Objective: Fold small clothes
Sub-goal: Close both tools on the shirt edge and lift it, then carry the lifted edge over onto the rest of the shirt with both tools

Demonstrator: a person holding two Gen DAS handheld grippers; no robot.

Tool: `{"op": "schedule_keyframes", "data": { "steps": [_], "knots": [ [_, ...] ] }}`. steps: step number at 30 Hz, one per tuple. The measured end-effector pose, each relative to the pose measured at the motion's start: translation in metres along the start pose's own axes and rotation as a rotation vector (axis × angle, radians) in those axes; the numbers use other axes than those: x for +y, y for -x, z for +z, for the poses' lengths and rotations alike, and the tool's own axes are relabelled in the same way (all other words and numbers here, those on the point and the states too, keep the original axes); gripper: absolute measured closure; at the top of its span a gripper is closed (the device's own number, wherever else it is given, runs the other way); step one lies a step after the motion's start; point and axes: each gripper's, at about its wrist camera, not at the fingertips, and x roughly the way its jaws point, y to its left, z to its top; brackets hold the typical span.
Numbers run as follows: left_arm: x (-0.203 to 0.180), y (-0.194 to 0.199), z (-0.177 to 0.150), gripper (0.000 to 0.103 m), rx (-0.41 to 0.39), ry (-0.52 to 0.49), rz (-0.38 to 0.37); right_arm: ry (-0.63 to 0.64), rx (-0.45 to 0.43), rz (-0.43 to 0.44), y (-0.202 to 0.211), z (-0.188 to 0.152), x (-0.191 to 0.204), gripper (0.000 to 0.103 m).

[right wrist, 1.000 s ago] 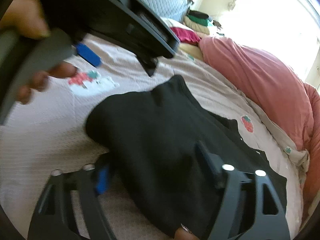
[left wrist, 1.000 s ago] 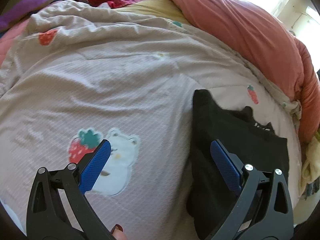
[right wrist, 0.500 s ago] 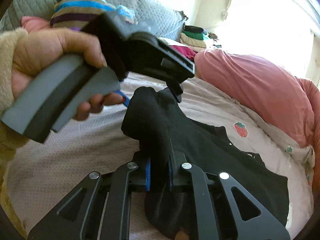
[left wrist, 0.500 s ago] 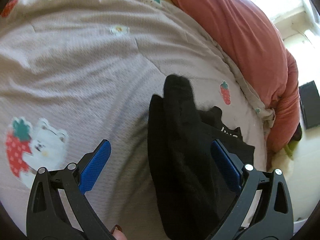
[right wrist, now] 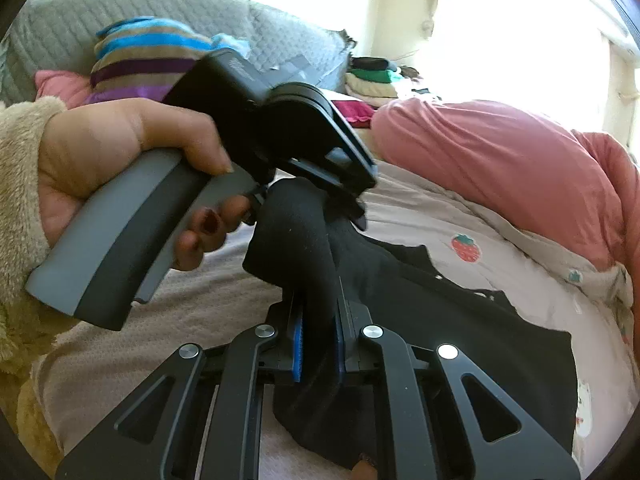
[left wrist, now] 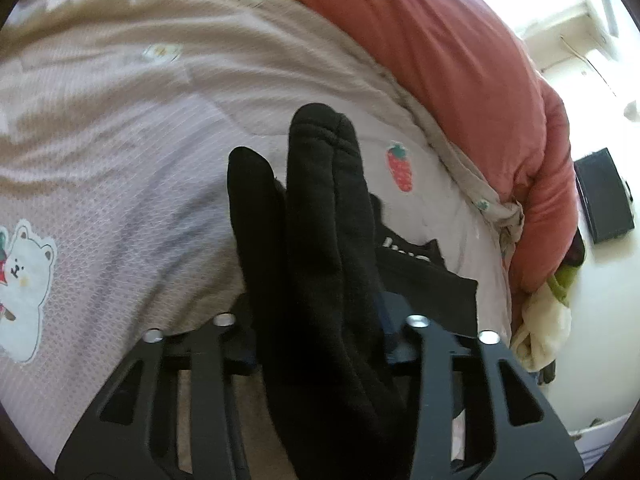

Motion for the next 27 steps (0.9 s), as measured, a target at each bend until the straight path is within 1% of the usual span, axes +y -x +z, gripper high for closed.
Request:
{"op": "schedule_keyframes", "data": {
  "steps": [2, 8, 9, 11, 15, 21, 27],
  "knots": [
    [-0.013, 0.004, -0.003, 0.079, -0.012, -0.025, -0.004, -0.021, -0.008, -0.009, 0.007, -0.002, -0.007, 0.093],
    [-0.054, 0.014, -0.013, 0.079, -0.042, -0.096, -0.022, -0.099, -0.037, -0.036, 0.033, -0.008, -0.034, 0.094],
    [-0.061, 0.015, -0.014, 0.079, -0.046, -0.104, -0.025, -0.113, -0.045, -0.041, 0.039, -0.009, -0.039, 0.096],
    [-0.077, 0.015, -0.018, 0.079, -0.051, -0.125, -0.033, -0.129, -0.067, -0.052, 0.049, -0.011, -0.046, 0.096],
    [-0.101, 0.017, -0.027, 0.079, -0.063, -0.176, -0.017, -0.154, -0.087, -0.082, 0.065, -0.018, -0.063, 0.096],
    [-0.13, 0.008, -0.037, 0.079, -0.056, -0.211, -0.016, -0.19, -0.101, -0.108, 0.087, -0.028, -0.079, 0.096],
    [-0.153, -0.007, -0.045, 0.079, -0.033, -0.243, -0.009, -0.225, -0.1, -0.123, 0.096, -0.042, -0.096, 0.096]
  ]
}}
